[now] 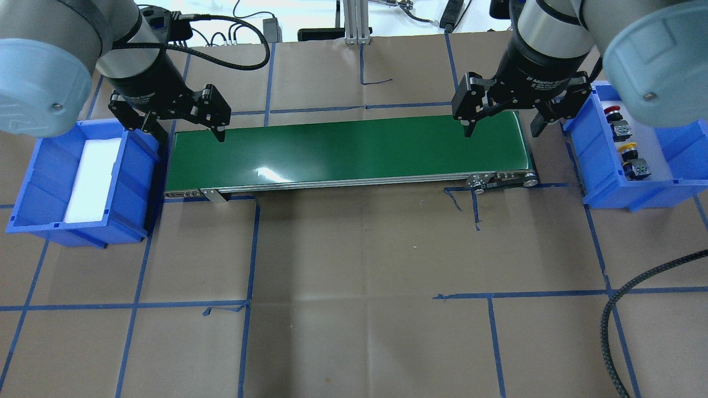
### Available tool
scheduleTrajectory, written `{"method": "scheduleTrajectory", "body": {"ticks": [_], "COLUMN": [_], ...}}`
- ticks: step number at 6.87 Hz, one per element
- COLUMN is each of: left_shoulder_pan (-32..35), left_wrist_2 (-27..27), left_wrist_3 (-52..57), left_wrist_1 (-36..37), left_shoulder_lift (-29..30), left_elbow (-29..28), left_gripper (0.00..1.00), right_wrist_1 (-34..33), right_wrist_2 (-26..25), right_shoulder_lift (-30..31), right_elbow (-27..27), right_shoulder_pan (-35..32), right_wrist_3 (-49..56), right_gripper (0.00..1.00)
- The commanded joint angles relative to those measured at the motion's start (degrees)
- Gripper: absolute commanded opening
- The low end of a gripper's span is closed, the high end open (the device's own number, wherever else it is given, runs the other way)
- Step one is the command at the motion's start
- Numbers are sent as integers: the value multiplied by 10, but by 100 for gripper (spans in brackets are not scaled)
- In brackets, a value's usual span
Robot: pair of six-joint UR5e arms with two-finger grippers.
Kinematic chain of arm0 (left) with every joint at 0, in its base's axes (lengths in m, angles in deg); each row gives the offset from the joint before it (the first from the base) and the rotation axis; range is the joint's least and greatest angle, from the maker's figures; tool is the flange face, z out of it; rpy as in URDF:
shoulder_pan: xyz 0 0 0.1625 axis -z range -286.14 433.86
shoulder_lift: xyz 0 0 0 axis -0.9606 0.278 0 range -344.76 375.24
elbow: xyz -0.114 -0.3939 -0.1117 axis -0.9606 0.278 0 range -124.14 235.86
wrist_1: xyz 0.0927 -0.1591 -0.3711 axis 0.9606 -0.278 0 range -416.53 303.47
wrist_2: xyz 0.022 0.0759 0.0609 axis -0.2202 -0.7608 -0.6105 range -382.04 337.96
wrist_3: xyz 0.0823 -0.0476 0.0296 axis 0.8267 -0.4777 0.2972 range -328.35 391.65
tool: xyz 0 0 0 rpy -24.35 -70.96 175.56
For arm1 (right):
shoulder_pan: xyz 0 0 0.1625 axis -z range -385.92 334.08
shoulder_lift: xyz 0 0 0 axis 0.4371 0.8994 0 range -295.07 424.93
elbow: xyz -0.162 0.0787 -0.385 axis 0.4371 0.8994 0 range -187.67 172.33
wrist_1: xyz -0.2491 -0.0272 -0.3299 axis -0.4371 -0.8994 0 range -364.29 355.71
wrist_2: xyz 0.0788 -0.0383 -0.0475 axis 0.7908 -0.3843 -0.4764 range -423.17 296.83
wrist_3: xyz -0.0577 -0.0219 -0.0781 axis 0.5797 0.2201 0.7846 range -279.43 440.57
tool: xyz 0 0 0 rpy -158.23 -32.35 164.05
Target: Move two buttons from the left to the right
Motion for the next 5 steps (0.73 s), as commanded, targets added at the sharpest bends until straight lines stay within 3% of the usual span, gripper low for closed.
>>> {"method": "scheduleTrajectory", "body": {"ticks": [1, 5], "left_shoulder_pan": [0, 0], "left_wrist_2": [0, -1], "left_wrist_3": [-1, -1], "left_wrist_1": [1, 1], "left_shoulder_lift": [0, 0], "left_elbow": [0, 0], "left_gripper": [100, 100], "right_wrist_1": [-1, -2], "right_wrist_2": [2, 6], "right_shoulder_lift": [-1, -1], "right_elbow": [-1, -2], "right_shoulder_pan": [0, 0], "right_wrist_3": [0, 0], "right_gripper": [100, 100]}}
